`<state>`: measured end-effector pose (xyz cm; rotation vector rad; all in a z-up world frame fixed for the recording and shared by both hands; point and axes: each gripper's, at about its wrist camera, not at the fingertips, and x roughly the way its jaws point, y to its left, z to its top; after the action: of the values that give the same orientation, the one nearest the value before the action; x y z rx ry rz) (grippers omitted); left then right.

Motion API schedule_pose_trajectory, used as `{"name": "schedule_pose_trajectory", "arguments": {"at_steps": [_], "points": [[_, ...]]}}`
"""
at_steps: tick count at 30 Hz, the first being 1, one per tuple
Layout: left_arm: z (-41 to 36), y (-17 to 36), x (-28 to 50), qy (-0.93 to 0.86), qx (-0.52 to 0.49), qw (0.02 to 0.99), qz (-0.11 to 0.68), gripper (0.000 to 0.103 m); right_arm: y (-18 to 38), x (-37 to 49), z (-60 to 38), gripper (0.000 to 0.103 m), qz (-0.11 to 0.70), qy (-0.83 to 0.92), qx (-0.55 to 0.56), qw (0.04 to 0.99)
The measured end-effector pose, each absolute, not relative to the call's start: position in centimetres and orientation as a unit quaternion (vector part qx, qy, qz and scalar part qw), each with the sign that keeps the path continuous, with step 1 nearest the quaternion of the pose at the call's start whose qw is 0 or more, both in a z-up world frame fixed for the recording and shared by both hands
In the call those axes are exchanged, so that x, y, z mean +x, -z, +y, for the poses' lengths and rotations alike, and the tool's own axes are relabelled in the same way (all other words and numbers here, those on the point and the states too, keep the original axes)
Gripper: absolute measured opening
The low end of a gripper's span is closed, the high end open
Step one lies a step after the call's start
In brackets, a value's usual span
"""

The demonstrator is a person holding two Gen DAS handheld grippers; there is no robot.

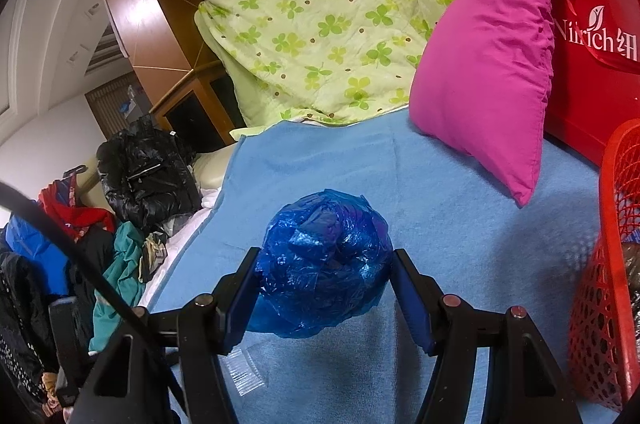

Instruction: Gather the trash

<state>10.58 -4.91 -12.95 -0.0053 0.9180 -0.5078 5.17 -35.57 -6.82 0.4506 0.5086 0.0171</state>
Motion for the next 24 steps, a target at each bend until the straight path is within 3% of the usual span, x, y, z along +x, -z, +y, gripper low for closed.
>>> {"name": "schedule_pose_trajectory", "arguments": {"at_steps": [6, 19, 24], "points": [[-7.0, 13.9, 10.9, 0.252, -0.048, 0.841, 0.476, 0.074, 6.7, 5.0, -35.6, 0.068, 0.247, -0.008, 0.224, 0.943], [-14.5, 11.8, 15.0, 0.237, 0.057, 0.855, 0.458, 0.074, 6.5, 4.3, -36.0, 0.068, 0.238, -0.001, 0.235, 0.942], [-13.3, 11.5, 16.7, 0.227, 0.049, 0.86, 0.454, 0.074, 6.6, 3.8, -36.6, 0.068, 0.235, 0.008, 0.248, 0.94]]}}
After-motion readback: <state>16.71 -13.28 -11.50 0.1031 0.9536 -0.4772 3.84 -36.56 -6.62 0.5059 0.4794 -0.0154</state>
